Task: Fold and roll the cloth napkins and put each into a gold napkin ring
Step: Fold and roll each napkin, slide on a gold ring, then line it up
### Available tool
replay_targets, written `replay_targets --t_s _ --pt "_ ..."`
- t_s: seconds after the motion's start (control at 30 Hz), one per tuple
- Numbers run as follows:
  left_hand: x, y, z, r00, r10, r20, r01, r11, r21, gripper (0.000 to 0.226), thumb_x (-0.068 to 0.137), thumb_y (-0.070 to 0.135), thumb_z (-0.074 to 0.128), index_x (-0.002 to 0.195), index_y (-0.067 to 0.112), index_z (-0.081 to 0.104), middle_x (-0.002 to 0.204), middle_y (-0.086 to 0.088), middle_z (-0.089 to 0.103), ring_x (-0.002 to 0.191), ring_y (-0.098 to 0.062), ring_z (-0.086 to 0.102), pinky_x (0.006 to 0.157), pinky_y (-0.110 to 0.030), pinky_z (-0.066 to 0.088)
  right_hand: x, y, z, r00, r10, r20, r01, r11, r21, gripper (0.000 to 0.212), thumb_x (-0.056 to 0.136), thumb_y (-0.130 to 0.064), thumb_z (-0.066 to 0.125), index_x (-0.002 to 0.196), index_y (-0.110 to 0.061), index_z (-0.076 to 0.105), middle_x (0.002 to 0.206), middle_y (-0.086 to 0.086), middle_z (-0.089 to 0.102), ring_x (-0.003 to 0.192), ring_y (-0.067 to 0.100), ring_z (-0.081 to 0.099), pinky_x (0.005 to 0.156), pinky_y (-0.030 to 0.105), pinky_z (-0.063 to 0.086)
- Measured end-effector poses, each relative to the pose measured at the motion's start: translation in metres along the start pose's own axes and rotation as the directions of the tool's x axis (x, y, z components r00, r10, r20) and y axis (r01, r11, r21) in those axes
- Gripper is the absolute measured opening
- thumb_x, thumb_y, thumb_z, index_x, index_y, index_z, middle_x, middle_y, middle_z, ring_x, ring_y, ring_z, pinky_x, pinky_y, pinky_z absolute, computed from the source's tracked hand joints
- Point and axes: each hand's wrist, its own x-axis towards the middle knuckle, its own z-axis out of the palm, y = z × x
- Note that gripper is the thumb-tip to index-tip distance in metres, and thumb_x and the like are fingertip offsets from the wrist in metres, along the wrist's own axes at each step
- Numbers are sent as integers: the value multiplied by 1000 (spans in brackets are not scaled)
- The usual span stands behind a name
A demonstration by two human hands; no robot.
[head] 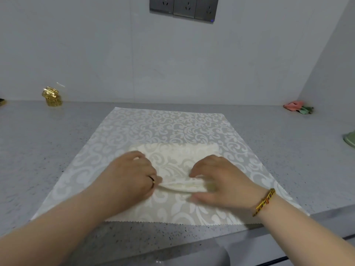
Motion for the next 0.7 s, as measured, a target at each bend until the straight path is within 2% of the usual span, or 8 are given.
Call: replay_targets --t_s 0.07,0.13,0.23,0.3,0.4,0.5,0.63,0.7 --pt "1 -20 -7 999 10 -46 -10 1000 4 77 101 24 9 61 22 74 58 8 67 55 -11 65 83 -27 34 0 -3 10 995 -86 -55 73 978 -197 45 70 -53 46 93 -20 68 86 -8 67 79 13 62 70 22 44" --pt "-6 -45 -7 999 -14 -40 16 999 42 70 101 24 15 67 18 75 62 4 69 59 -13 67 98 -23 29 4 -7 21 981 -126 -150 77 953 -294 37 70 -45 42 83 -22 67 73 -10 65 64 11 61 57 20 47" --pt "-21 -71 -3 990 -105 99 92 988 127 47 89 24 36 67 15 76 65 1 70 63 -15 69 110 -15 3 13 -21 35 968 -143 -207 68 940 -333 28 67 -35 39 65 -22 63 60 -10 59 52 10 56 47 14 41" --pt "-27 -73 3 973 -151 172 130 983 127 40 77 25 39 67 14 76 66 1 71 64 -15 69 110 -15 6 20 -34 41 958 -147 -246 52 934 -354 13 63 -28 53 54 -21 58 52 -9 55 46 11 53 41 14 35" --pt "-30 -56 7 966 -183 183 172 982 76 46 72 41 38 77 16 76 75 5 73 71 -10 70 94 -26 29 31 -50 46 948 -95 -302 -15 940 -341 33 40 -19 80 44 -18 47 43 -6 49 38 13 48 35 15 25" --pt "-29 -30 4 976 -163 142 152 984 88 53 68 49 37 85 17 76 80 5 73 72 -9 69 86 -28 32 40 -62 50 932 -50 -359 -82 935 -344 55 38 -20 82 49 -20 27 40 -4 45 33 13 44 38 16 13" --pt "-28 -5 6 979 -191 69 186 979 80 41 72 41 40 68 19 74 61 3 69 51 -15 64 65 -26 36 46 -74 54 915 -48 -401 -104 932 -348 40 43 -24 81 43 -20 41 39 -4 44 32 13 43 42 19 -5" --pt "-31 -1 9 979 -185 82 179 981 80 39 77 35 40 51 22 66 48 7 59 41 -16 56 49 -26 39 47 -76 58 909 -68 -411 -91 930 -355 38 43 -30 83 44 -19 47 39 -5 45 33 11 43 39 19 2"
